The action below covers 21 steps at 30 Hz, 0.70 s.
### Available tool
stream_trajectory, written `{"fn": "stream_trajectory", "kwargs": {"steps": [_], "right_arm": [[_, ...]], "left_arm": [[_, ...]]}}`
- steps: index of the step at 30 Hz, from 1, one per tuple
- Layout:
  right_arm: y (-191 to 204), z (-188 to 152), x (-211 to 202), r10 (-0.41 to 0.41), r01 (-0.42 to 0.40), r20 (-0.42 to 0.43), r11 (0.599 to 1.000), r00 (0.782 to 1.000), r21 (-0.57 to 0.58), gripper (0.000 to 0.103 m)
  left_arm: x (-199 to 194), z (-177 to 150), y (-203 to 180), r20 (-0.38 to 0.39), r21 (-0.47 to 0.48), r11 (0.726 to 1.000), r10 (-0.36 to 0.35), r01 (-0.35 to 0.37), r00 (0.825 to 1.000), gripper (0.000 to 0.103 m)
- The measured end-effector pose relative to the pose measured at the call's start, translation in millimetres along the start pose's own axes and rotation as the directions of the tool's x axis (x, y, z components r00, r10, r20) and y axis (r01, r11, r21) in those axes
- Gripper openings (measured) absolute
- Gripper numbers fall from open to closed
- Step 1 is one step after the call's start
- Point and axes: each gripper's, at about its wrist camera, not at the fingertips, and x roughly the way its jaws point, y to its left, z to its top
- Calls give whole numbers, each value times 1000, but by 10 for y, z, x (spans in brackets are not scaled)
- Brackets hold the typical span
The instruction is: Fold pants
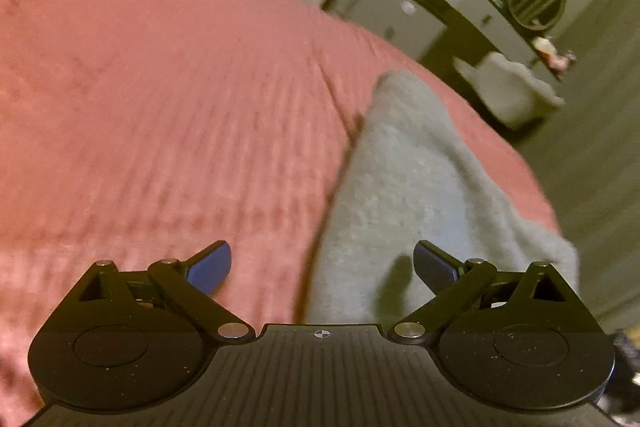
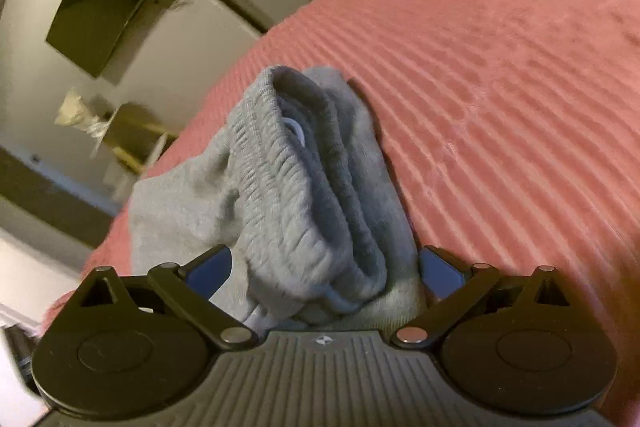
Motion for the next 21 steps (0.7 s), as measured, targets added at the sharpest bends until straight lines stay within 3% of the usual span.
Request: {"fn": "stream_trajectory", "kwargs": {"steps": [3, 6, 9, 11, 13, 16, 18, 21], "right_arm": [[-218, 175, 90, 81, -75, -76, 994, 994, 77, 100], [-375, 330, 155, 165, -148, -112, 979, 980, 143, 100], [-536, 472, 220, 243, -212, -122, 952, 962, 220, 100], [-627, 526, 265, 294, -256, -116, 930, 949, 264, 100], [-633, 549, 304, 324, -284, -125, 922, 938, 265, 100], [-485, 553, 357, 380, -340, -162, 913, 911, 227, 100], [-394, 527, 354, 386, -358, -182, 918, 904, 169, 100], [-413, 566, 514, 385, -348, -200, 917, 901, 194, 100]], "left_arm": [[225, 95, 35, -110, 48, 998, -29, 34, 994, 100], [352, 156, -42, -147, 105, 991, -71, 87, 987, 101], [489, 202, -109, -204, 135, 974, -152, 181, 967, 101], [613, 211, -173, -235, 159, 968, -154, 195, 960, 101], [634, 208, -254, -237, 189, 954, -185, 232, 954, 101], [600, 201, -344, -246, 191, 926, -276, 325, 929, 101], [700, 188, -321, -271, 192, 927, -265, 321, 925, 99], [824, 258, -234, -266, 90, 936, -306, 340, 914, 98]]}}
